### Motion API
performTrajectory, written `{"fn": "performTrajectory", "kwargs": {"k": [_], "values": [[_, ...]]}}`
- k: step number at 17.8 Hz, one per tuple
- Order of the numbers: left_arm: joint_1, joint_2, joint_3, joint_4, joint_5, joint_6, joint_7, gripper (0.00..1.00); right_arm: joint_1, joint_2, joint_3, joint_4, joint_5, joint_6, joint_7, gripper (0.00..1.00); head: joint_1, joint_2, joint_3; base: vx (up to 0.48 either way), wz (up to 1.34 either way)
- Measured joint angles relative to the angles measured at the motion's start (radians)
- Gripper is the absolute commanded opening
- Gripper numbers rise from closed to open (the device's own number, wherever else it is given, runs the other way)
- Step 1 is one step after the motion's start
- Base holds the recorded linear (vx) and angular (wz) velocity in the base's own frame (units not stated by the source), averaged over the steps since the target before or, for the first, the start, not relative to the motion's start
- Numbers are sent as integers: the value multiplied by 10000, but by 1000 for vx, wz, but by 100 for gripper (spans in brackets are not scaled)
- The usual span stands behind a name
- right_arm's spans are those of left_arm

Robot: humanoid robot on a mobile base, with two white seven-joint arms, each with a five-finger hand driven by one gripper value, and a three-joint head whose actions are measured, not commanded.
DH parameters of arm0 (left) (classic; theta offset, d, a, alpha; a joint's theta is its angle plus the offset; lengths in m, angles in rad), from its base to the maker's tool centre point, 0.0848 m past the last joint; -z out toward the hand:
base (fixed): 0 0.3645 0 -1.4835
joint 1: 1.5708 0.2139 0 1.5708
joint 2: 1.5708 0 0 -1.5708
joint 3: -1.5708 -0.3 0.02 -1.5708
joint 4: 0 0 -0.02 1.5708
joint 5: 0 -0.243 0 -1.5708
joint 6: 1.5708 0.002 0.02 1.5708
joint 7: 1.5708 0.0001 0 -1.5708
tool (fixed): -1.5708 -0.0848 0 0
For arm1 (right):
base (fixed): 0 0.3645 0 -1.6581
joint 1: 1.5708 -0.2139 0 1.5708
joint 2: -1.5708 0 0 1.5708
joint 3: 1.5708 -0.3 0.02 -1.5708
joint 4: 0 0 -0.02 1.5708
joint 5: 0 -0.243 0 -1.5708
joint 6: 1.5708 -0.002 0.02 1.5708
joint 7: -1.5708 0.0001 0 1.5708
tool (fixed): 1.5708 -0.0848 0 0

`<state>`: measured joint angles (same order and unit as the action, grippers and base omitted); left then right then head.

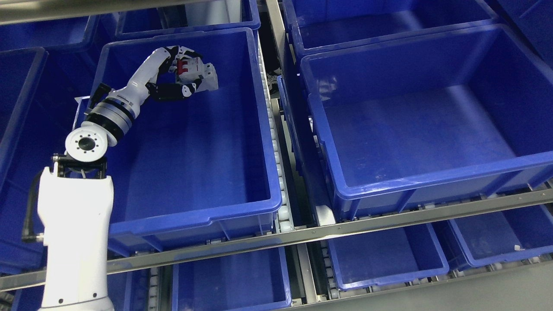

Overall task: Place circuit breaker on shelf
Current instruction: 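Open the left hand to release the breaker and withdraw it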

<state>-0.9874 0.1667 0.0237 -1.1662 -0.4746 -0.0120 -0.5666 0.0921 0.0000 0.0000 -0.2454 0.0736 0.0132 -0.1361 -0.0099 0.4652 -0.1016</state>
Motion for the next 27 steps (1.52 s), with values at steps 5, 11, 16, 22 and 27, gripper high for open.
{"fn": "performTrajectory", "kwargs": {"k": [5, 11, 16, 22, 27], "values": [[-528, 354, -496, 1236, -792, 24, -92, 16, 0, 0, 0, 0, 0, 0, 0, 100, 0, 0, 0, 4, -9], [-797, 566, -878, 2335, -1236, 45, 9, 52, 0, 0, 0, 0, 0, 0, 0, 100, 0, 0, 0, 0, 0], [-1035, 644, -1028, 2832, -1341, -24, 379, 84, 0, 0, 0, 0, 0, 0, 0, 100, 0, 0, 0, 0, 0], [-1516, 707, -1066, 3167, -1337, -97, 817, 100, 0, 0, 0, 1, 0, 0, 0, 100, 0, 0, 0, 0, 0], [-2175, 363, 25, 2956, -837, -271, 1833, 100, -6, 0, 0, 0, 0, -3, 1, 100, 0, 0, 0, -24, 27]]}}
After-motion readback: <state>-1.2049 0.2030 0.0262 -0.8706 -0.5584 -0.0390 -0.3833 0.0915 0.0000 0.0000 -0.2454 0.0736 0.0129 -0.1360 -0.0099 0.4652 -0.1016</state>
